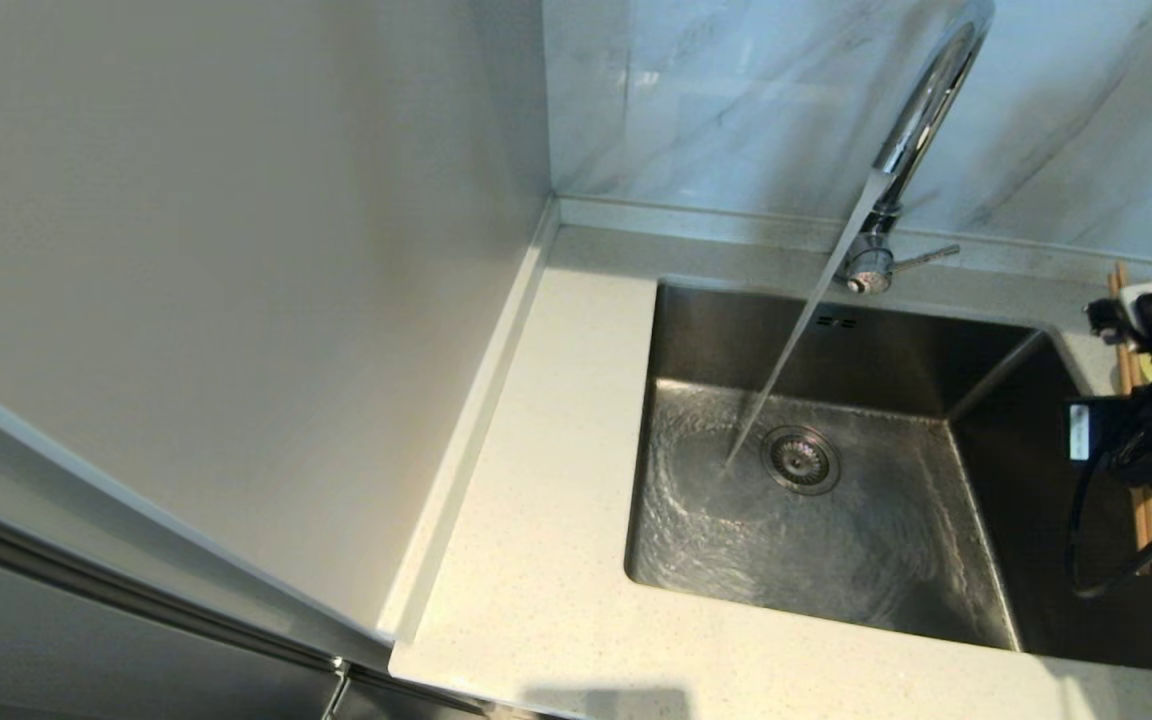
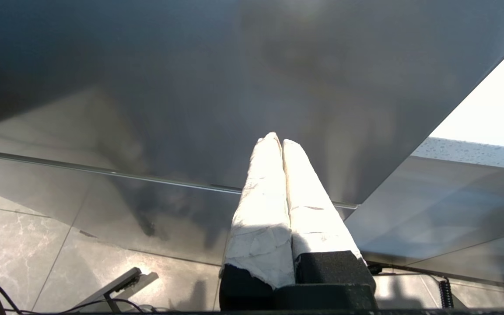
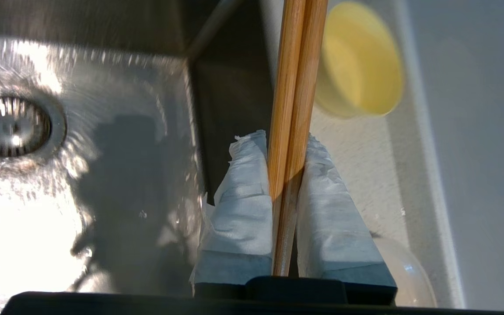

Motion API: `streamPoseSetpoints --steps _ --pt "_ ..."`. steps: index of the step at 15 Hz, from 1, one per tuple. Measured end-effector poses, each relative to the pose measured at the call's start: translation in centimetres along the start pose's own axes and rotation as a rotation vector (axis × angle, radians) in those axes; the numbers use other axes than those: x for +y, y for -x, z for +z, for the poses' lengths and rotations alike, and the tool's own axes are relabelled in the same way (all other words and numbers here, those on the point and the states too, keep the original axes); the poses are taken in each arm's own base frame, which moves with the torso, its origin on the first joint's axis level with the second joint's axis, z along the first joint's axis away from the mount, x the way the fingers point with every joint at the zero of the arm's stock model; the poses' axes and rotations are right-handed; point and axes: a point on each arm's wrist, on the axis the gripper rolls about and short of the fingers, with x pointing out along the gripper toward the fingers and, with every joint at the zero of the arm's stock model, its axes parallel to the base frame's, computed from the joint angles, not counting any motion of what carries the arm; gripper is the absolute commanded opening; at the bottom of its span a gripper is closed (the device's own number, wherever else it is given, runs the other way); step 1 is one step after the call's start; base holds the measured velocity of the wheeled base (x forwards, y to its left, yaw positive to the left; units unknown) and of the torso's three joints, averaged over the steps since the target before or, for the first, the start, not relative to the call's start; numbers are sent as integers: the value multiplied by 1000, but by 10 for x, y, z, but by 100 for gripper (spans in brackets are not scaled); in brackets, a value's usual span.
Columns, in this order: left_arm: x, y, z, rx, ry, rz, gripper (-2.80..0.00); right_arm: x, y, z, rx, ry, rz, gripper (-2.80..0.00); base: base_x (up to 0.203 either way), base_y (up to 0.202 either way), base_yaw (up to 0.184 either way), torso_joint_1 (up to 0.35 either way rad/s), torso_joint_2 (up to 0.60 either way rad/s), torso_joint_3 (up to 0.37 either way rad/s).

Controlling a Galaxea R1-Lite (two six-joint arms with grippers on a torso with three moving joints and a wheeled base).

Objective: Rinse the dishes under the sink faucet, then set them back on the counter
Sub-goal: Rinse the chopsticks, then place the chopsticks on the bowl

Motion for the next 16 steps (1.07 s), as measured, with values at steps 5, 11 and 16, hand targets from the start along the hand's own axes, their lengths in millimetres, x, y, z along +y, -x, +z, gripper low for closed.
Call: streamPoseSetpoints --steps 5,11,16 --pt "0 0 0 0 0 0 -280 -10 -4 -5 73 -107 24 -280 0 0 0 0 0 0" --pt "0 0 0 0 0 1 -280 -39 14 47 90 -209 32 -280 0 0 0 0 0 0" --pt "0 0 0 0 0 0 -280 -62 40 104 -75 -396 70 -280 0 0 0 0 0 0"
